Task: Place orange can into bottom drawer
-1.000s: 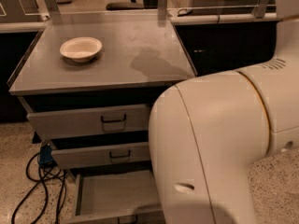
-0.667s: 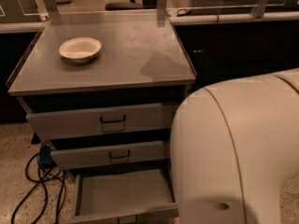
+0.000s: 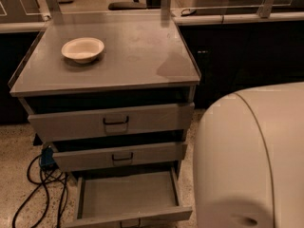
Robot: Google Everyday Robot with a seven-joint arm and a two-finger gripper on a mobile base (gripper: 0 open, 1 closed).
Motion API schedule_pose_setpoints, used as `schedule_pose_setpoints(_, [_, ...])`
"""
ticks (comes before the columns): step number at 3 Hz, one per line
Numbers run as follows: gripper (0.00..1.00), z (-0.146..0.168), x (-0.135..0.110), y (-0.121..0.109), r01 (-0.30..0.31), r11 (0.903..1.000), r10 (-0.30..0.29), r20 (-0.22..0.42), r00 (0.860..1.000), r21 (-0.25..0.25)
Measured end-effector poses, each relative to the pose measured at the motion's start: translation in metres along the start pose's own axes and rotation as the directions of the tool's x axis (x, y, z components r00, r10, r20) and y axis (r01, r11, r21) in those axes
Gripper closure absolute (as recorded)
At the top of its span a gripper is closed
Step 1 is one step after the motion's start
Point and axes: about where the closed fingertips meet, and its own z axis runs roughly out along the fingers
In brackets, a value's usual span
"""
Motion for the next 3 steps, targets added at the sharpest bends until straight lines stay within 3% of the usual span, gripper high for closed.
schedule_pose_setpoints(1, [1.00,-0.027,0.040,0.007,-0.084,0.9963,0.085,-0.051,0.995,0.018])
schedule_pose_setpoints(2, [1.00,-0.047,0.075,0.018,-0.133,0.9909,0.134,-0.058,0.989,0.021])
schedule_pose_setpoints(3, [1.00,-0.037,0.074,0.014,-0.143,0.9894,0.144,-0.051,0.988,0.023])
